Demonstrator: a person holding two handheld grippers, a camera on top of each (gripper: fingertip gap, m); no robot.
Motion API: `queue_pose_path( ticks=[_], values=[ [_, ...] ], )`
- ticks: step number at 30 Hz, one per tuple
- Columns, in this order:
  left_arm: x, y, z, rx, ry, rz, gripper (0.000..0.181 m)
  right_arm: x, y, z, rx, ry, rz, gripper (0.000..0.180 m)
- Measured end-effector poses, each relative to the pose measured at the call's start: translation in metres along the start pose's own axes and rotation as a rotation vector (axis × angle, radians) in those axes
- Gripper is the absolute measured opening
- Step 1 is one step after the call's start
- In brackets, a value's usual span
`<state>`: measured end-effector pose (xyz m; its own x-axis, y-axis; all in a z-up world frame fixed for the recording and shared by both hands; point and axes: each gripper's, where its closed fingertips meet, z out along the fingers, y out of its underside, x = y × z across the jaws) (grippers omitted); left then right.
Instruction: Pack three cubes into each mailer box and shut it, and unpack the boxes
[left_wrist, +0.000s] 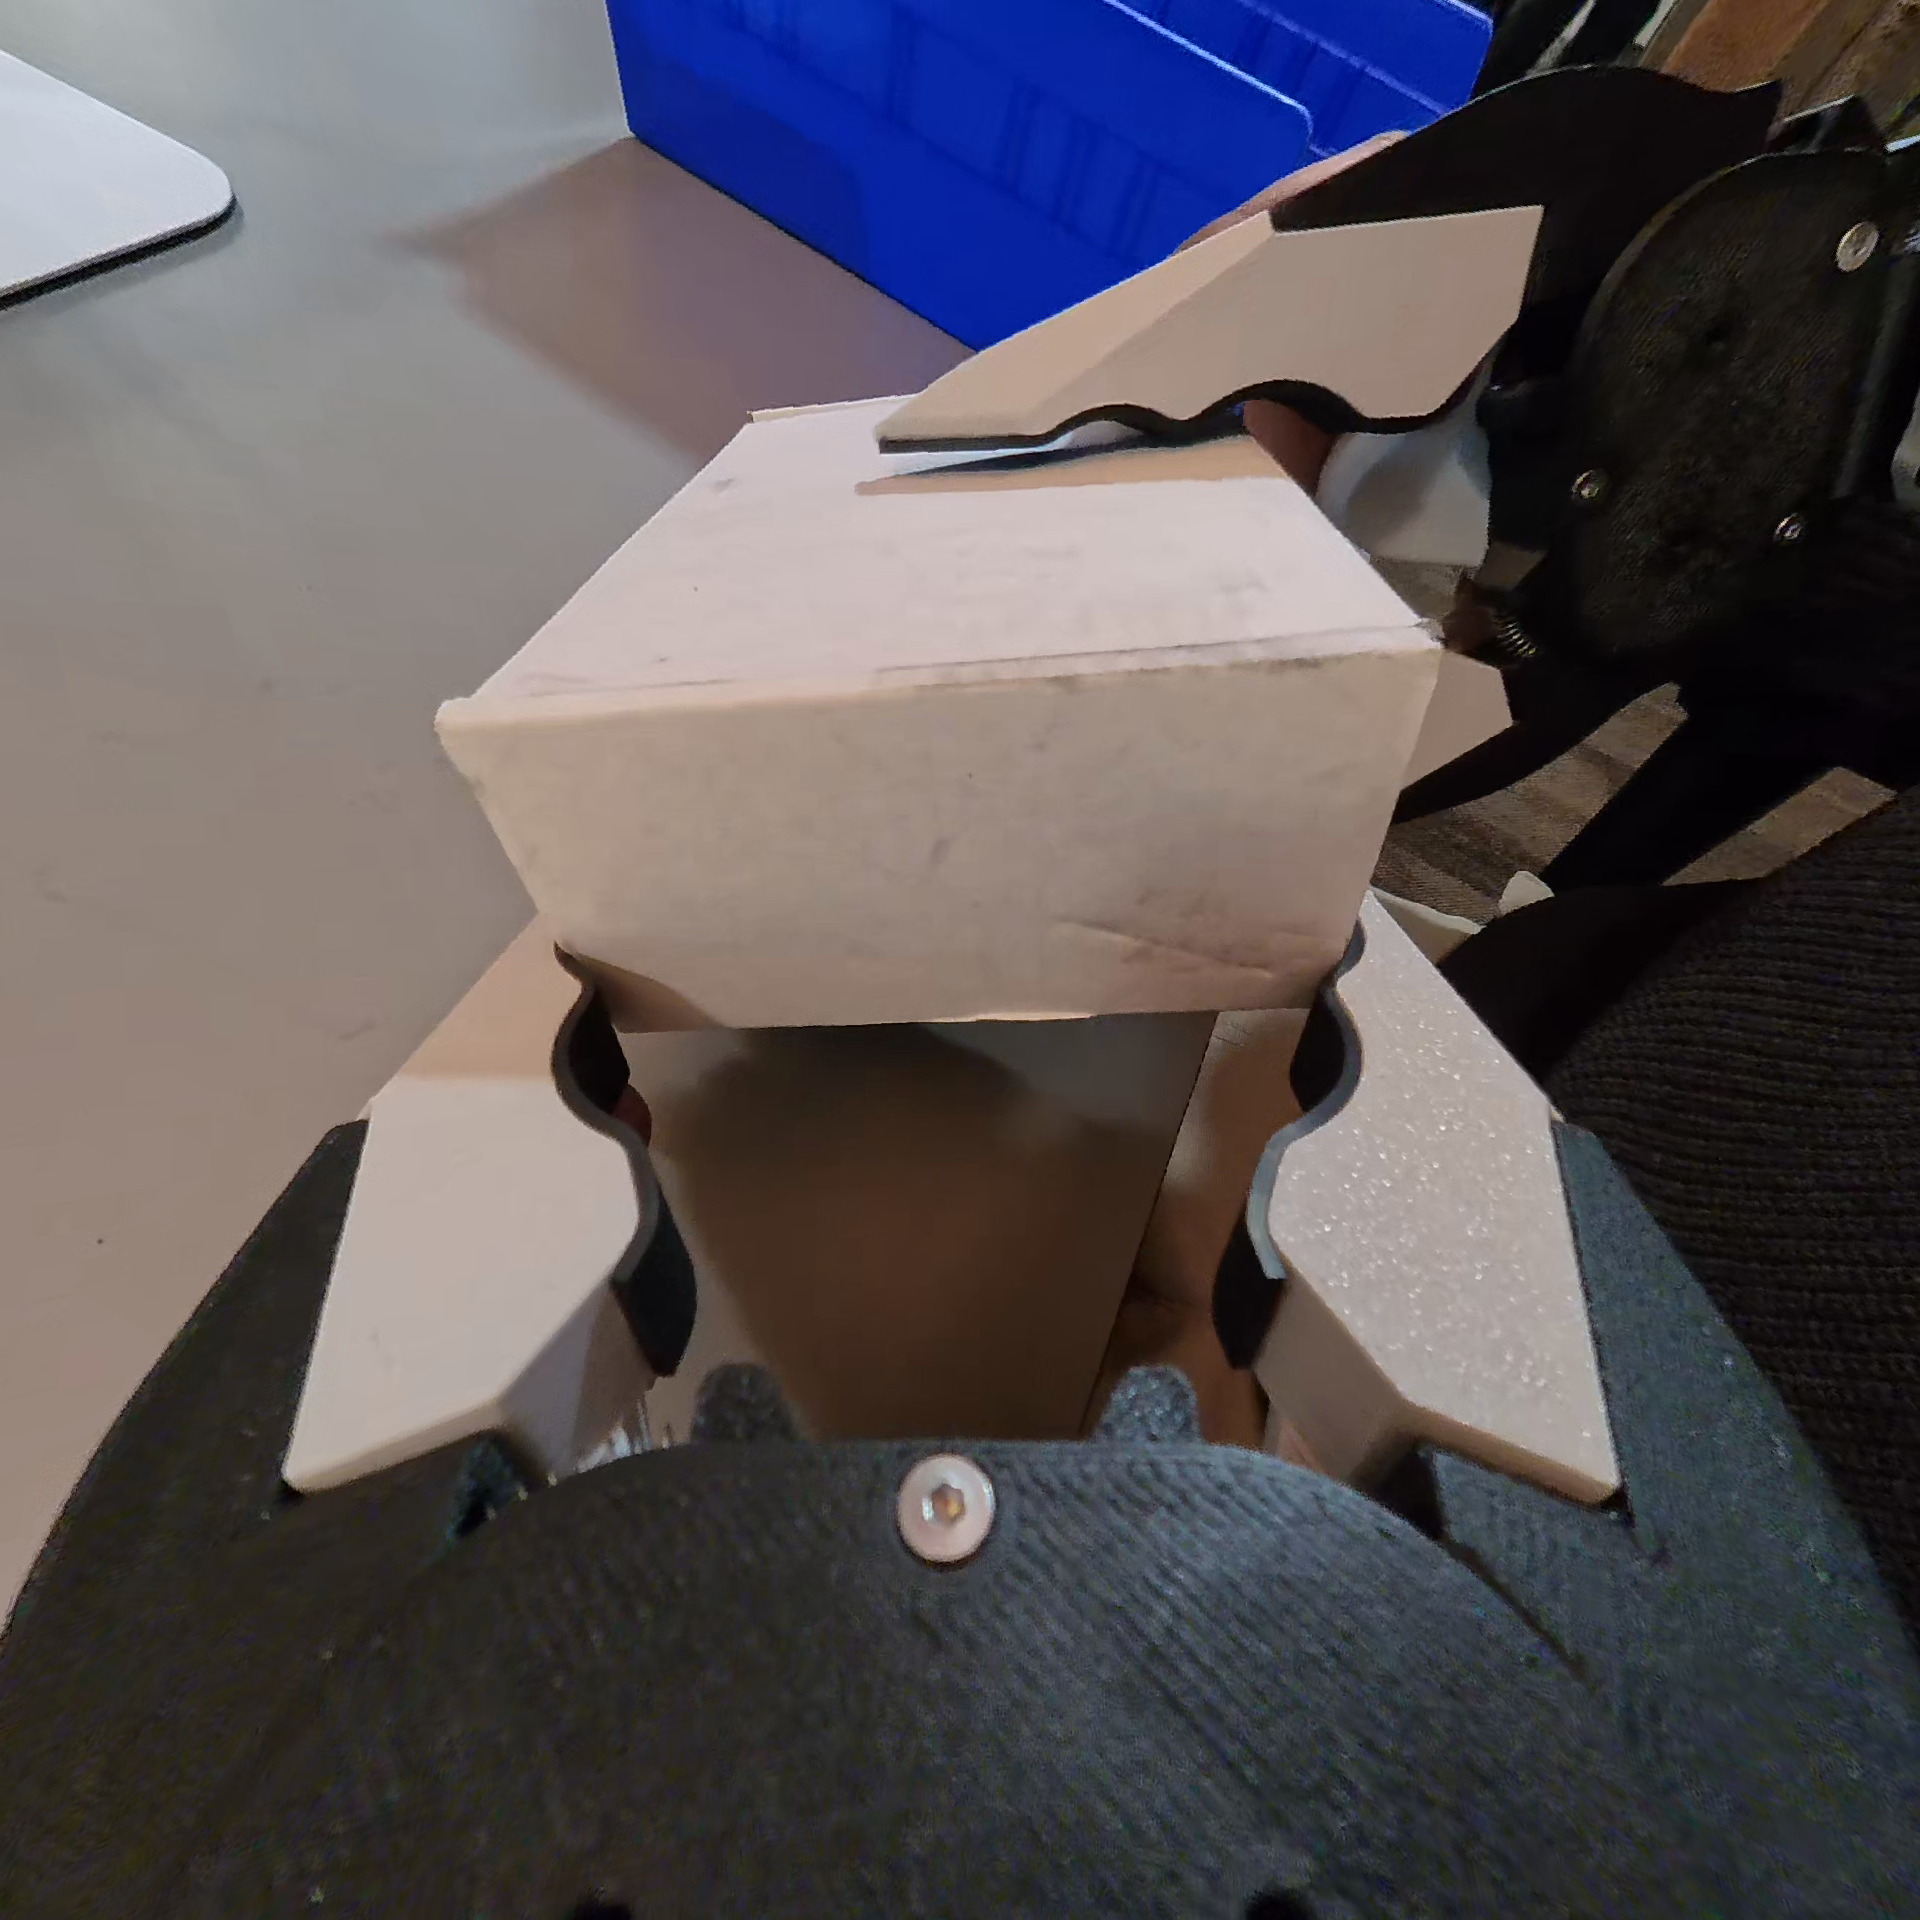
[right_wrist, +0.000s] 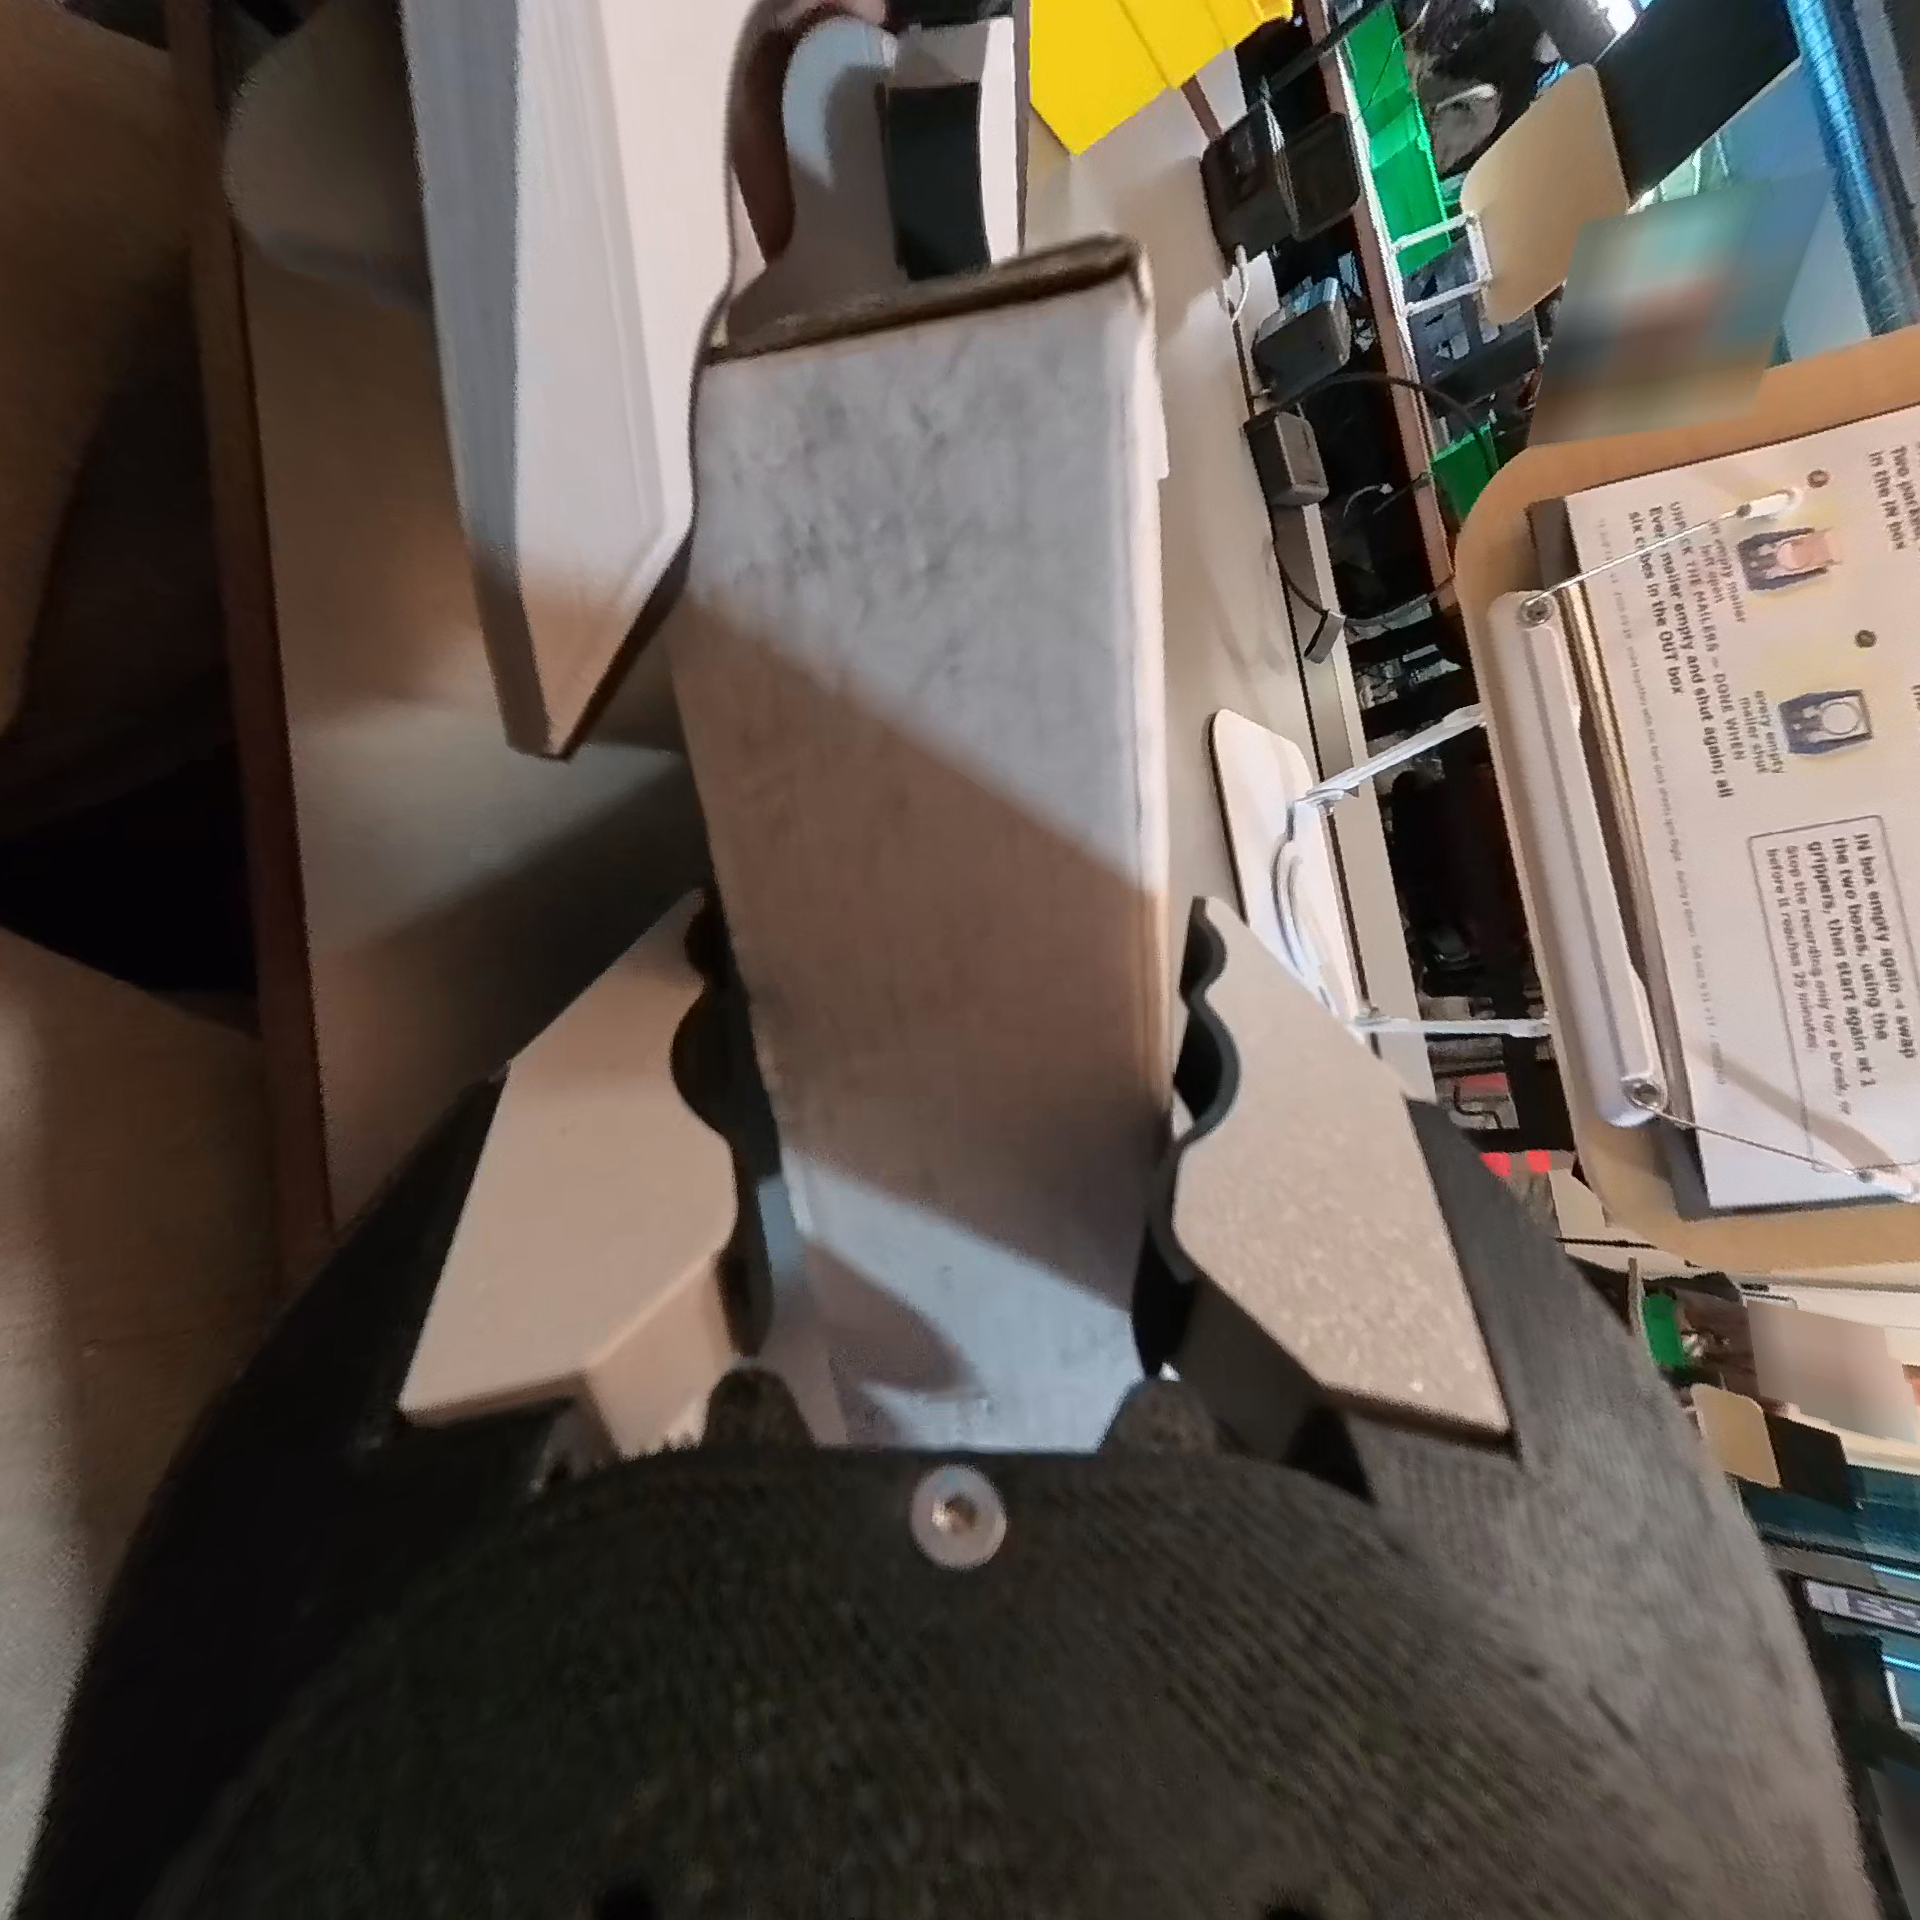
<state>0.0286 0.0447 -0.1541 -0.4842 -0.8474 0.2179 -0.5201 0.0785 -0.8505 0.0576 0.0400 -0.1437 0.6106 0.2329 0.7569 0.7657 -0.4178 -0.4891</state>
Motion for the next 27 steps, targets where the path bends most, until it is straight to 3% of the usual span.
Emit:
queue_pose_path(
  ticks=[18, 27],
  values=[
    [0.000, 0.002, 0.001, 0.002, 0.004, -0.026, 0.130, 0.003, 0.006, -0.001, -0.041, 0.011, -0.025, 0.079],
    [-0.006, -0.001, -0.006, 0.034, 0.022, -0.096, 0.129, 0.027, 0.025, -0.003, -0.098, 0.064, 0.142, 0.079]
  ],
)
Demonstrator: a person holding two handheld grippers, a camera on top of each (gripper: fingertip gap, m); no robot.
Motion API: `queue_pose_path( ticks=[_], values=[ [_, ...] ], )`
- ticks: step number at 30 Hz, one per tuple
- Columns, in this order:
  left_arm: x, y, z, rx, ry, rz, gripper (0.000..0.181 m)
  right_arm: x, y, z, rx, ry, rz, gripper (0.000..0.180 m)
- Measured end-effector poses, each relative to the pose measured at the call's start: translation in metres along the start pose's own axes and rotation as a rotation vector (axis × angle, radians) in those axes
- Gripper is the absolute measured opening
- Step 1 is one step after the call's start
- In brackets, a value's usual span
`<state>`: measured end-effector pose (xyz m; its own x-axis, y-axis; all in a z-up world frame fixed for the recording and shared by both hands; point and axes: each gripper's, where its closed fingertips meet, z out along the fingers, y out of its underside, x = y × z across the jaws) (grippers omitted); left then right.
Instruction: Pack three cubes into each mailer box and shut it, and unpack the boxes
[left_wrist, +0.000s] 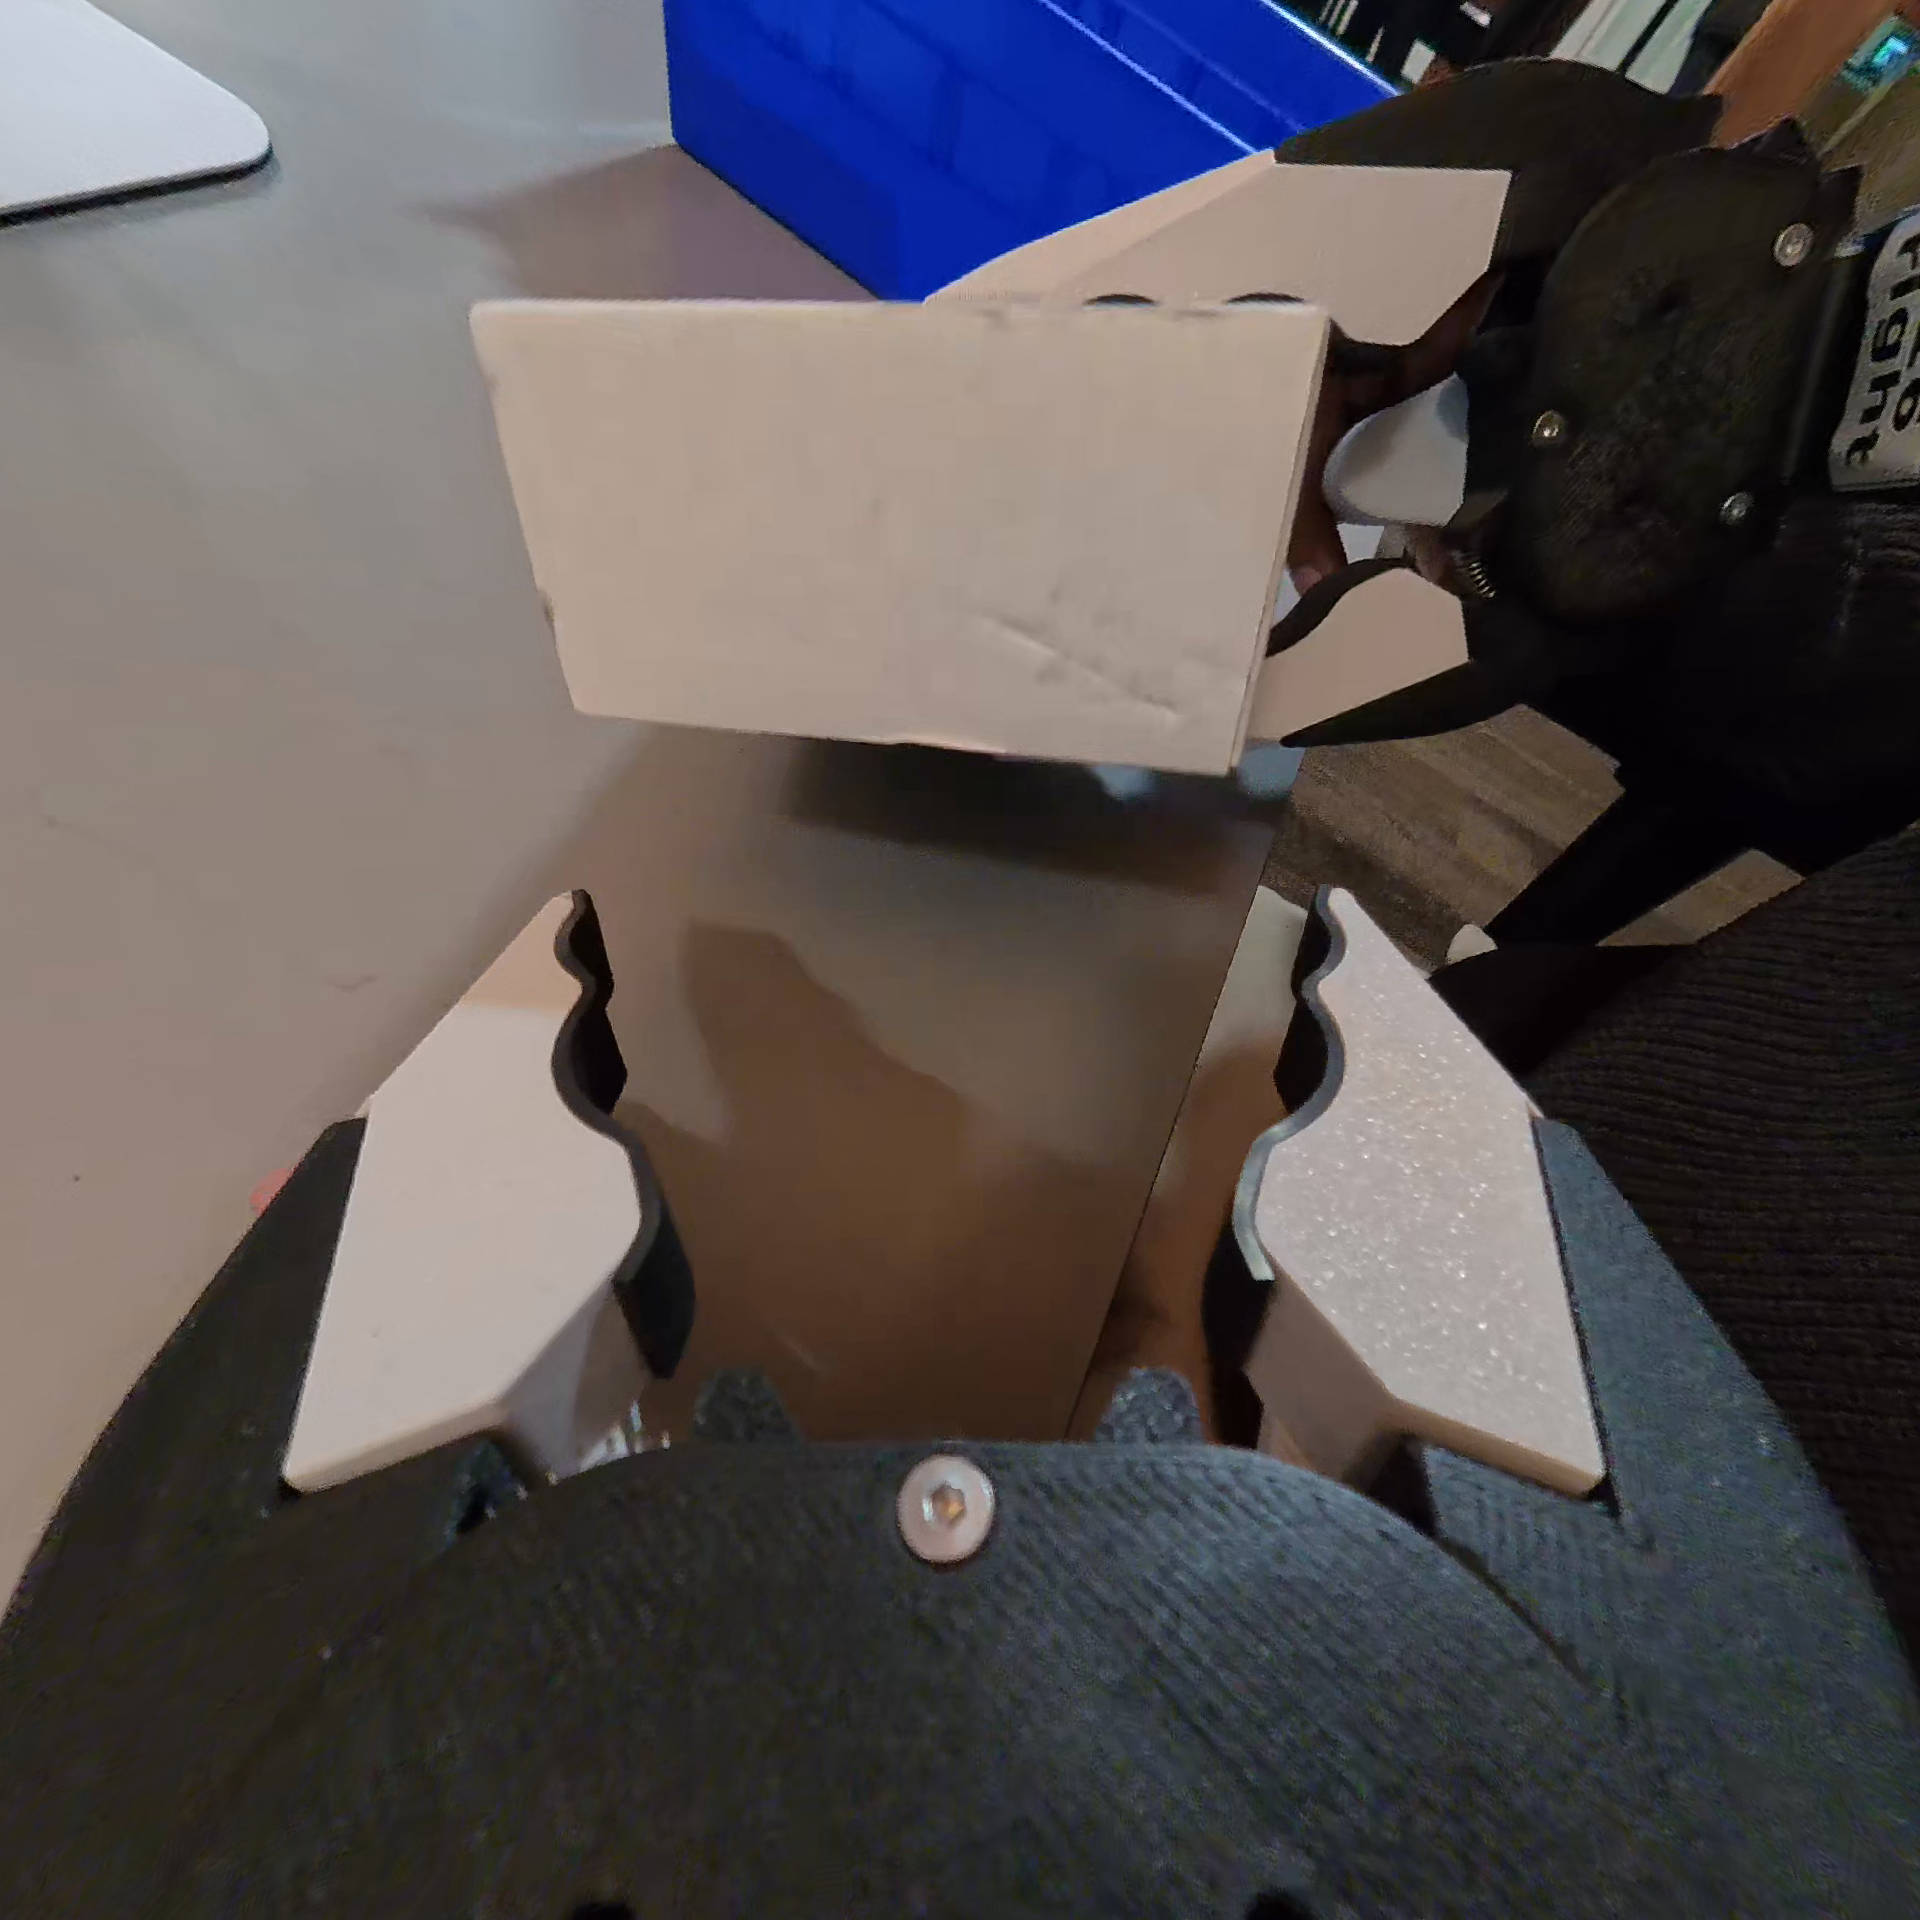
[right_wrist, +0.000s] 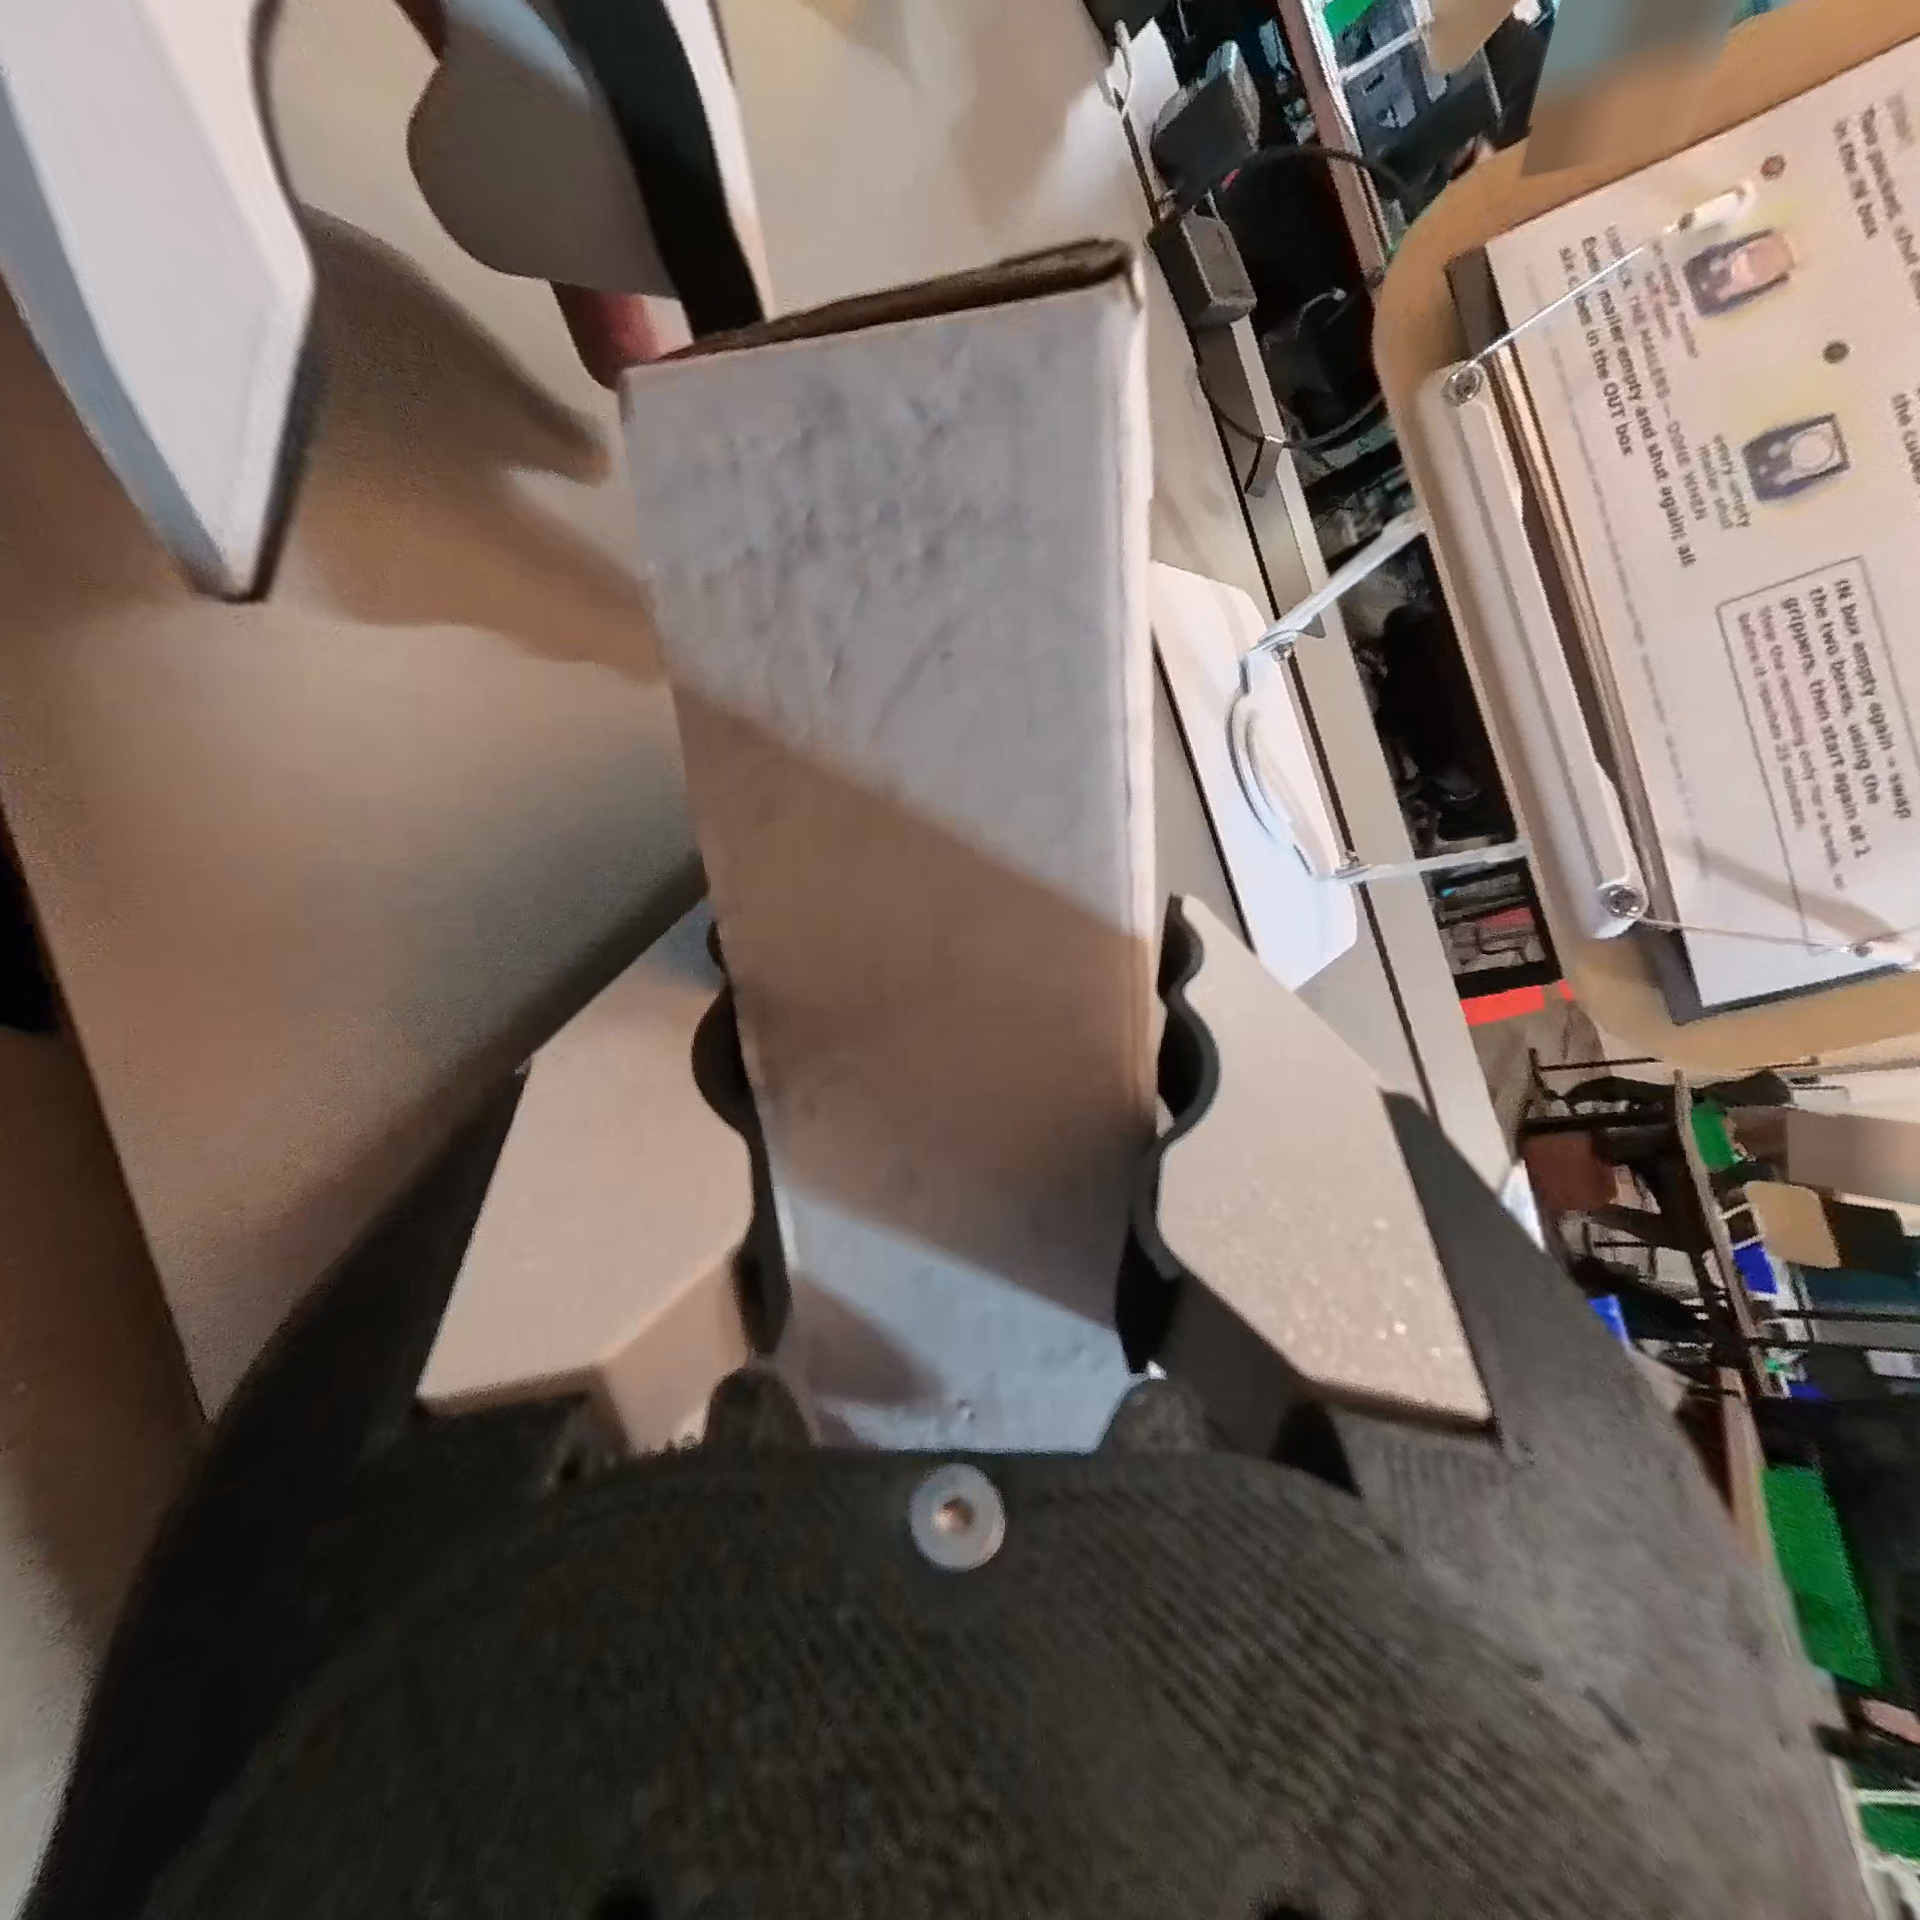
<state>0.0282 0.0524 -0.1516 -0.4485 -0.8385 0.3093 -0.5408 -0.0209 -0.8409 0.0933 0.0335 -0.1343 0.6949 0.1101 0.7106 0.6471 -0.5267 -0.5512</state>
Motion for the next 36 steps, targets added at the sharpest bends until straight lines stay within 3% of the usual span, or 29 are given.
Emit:
queue_pose_path(
  ticks=[10, 20, 29, 36],
  values=[
    [0.005, -0.004, 0.000, 0.029, 0.034, -0.013, 0.131, -0.007, -0.004, 0.000, 0.008, -0.008, -0.045, 0.079],
    [0.023, -0.015, -0.004, 0.092, 0.135, -0.043, 0.147, -0.013, -0.010, -0.001, 0.024, -0.017, -0.082, 0.079],
    [0.002, -0.013, 0.002, 0.084, 0.004, -0.062, 0.153, -0.020, -0.017, -0.004, 0.059, -0.033, -0.111, 0.079],
    [0.000, -0.006, 0.004, 0.051, -0.001, -0.065, 0.150, -0.028, -0.024, -0.005, 0.074, -0.037, -0.158, 0.079]
  ],
)
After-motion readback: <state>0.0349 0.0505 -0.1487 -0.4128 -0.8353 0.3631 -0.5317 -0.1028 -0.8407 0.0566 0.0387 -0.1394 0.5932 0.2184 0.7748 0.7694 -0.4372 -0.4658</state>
